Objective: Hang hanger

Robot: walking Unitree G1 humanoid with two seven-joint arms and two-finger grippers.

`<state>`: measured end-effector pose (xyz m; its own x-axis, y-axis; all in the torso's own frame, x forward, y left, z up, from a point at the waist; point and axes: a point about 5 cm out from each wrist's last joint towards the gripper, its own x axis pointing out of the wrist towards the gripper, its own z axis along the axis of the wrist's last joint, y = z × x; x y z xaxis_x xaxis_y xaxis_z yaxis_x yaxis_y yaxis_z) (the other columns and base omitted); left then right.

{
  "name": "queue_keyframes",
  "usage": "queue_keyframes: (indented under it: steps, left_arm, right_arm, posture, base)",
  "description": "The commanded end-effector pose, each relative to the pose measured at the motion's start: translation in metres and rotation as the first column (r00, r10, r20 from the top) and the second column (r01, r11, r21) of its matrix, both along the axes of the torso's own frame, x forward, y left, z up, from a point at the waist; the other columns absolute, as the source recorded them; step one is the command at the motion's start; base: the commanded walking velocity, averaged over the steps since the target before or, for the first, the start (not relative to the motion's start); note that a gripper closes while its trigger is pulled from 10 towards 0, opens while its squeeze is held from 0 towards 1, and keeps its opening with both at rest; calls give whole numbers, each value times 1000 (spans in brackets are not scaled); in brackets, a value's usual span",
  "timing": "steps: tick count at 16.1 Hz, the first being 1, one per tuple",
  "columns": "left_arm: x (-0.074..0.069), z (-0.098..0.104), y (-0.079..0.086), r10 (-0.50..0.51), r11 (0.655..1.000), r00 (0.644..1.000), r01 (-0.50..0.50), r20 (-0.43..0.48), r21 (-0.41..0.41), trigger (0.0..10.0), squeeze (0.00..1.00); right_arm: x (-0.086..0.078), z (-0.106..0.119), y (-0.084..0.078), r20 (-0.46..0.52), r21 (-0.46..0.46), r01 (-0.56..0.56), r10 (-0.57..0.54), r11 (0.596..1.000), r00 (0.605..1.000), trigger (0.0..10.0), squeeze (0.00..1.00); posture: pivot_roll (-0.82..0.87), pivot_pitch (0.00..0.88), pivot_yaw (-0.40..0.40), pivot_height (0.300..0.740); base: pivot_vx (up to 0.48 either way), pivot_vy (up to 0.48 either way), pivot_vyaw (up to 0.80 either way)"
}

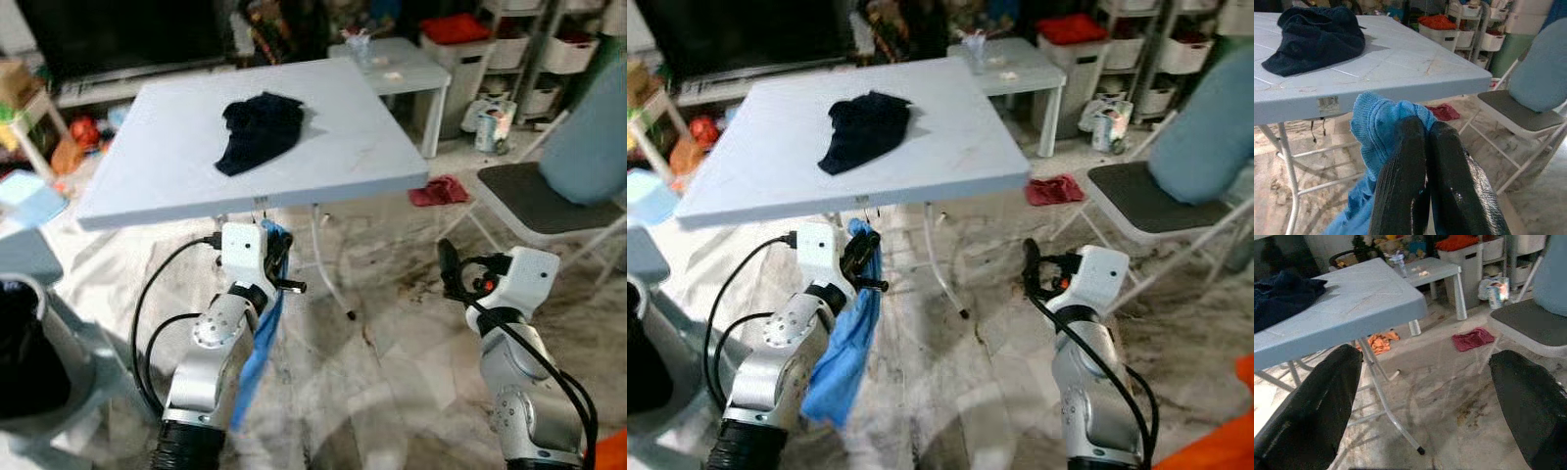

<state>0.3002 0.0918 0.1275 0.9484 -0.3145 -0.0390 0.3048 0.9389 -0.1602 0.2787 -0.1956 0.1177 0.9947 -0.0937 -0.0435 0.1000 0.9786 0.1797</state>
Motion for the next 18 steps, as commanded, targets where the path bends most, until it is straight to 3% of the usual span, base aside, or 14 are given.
queue_keyframes:
  steps: [1,18]
  left_arm:
    - [3,6,3,13,1000,1000,-13,27,3,10000,0]
    - [1,-3,2,-5,1000,999,4,-40,-30,10000,0]
  right_arm:
    - [2,1,2,8,2,-7,7,1000,1000,10000,0]
    - [0,1,2,2,-29,-25,26,999,1000,10000,0]
  posture:
    - [-178,0,56,740]
    - [-176,0,42,740]
  base:
    - [0,266,-800]
    - [0,449,-800]
